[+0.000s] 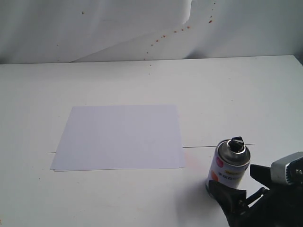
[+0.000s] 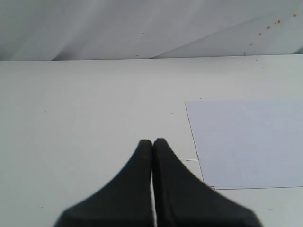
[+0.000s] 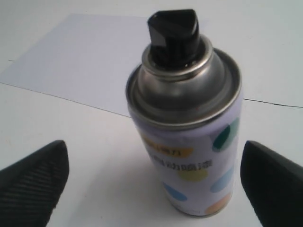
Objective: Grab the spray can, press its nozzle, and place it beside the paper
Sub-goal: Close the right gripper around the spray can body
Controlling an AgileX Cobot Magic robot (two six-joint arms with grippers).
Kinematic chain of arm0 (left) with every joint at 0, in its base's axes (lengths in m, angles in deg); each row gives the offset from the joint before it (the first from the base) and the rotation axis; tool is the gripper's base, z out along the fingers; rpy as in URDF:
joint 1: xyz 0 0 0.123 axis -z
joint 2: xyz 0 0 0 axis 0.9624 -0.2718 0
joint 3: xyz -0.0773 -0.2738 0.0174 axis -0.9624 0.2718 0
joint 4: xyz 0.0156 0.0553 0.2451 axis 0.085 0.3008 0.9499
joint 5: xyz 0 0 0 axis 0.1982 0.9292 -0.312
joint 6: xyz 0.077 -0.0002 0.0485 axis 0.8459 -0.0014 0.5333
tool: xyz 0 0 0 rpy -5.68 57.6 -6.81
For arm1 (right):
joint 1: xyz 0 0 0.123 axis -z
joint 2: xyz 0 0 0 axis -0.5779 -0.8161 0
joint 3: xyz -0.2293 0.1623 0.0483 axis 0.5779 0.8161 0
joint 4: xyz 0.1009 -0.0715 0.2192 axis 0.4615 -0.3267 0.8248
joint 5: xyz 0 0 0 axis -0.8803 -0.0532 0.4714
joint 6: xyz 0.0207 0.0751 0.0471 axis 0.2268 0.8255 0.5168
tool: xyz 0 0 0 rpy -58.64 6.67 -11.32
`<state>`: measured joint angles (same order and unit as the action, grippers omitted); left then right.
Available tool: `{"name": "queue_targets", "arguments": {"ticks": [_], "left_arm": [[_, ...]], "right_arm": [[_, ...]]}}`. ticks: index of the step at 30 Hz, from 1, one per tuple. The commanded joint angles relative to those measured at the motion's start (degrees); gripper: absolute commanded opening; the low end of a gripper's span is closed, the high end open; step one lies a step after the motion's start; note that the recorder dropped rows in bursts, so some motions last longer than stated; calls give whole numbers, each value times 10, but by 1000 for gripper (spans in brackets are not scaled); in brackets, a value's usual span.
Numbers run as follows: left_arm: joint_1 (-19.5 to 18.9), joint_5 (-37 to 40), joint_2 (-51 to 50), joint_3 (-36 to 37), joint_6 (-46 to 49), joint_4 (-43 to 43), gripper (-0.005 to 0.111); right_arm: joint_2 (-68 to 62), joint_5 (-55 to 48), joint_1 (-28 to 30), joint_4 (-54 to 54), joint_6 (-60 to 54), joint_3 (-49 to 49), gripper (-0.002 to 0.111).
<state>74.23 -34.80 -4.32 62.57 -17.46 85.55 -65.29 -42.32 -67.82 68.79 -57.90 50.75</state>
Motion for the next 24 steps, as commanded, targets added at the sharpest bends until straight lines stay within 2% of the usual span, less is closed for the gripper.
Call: {"name": "queue_targets", "arguments": {"ticks": [1, 24], "left_arm": [[0, -4, 0, -1, 0, 1, 0], [0, -4, 0, -1, 0, 1, 0]], "right_arm": [[-37, 14, -1, 27, -29, 0, 90], [-169, 133, -1, -4, 14, 0, 90]]}}
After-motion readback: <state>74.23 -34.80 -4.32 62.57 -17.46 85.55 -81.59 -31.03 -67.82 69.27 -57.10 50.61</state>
